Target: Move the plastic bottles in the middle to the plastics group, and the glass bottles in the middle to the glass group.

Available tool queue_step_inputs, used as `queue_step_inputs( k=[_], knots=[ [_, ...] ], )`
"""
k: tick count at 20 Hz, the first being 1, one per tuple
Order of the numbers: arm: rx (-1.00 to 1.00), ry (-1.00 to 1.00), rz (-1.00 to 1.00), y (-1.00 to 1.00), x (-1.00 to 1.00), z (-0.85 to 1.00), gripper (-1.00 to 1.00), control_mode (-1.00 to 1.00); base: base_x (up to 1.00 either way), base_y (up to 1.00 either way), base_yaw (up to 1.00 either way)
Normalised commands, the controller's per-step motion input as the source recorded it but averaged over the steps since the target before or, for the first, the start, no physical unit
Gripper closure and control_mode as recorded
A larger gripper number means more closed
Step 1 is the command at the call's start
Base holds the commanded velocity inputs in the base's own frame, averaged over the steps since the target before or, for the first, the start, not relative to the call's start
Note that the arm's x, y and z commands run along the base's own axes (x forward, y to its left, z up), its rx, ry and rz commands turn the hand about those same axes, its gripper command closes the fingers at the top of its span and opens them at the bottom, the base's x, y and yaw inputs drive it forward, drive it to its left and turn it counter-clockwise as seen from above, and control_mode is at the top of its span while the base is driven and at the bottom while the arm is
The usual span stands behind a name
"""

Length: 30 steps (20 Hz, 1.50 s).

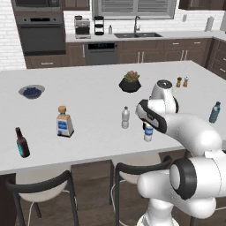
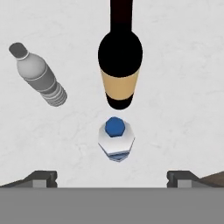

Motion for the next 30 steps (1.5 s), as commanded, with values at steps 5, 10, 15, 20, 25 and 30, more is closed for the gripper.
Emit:
queue_step_inputs(
  k=[5, 10, 15, 20, 25, 30],
  knots=[
    [0.00, 0.00, 0.00, -0.11, -0.01, -0.06, -1.00, -1.00, 0.00, 0.00, 0.00],
    [0.00, -0.02, 0.00, -0.05, 0.23, -0.20, -1.00, -1.00, 0.00, 0.00, 0.00],
    [0.00, 0.00, 0.03, 0.00, 0.23, -0.12, -1.00, -1.00, 0.00, 0.00, 0.00],
    [0.00, 0.00, 0.04, 0.00, 0.09, -0.18, -1.00, -1.00, 0.00, 0.00, 0.00],
    [0.00, 0.00, 0.04, 0.00, 0.03, -0.19, -1.00, -1.00, 0.00, 0.00, 0.00],
    [0.00, 0.00, 0.03, 0.00, 0.01, -0.20, -1.00, -1.00, 0.00, 0.00, 0.00]
  ],
)
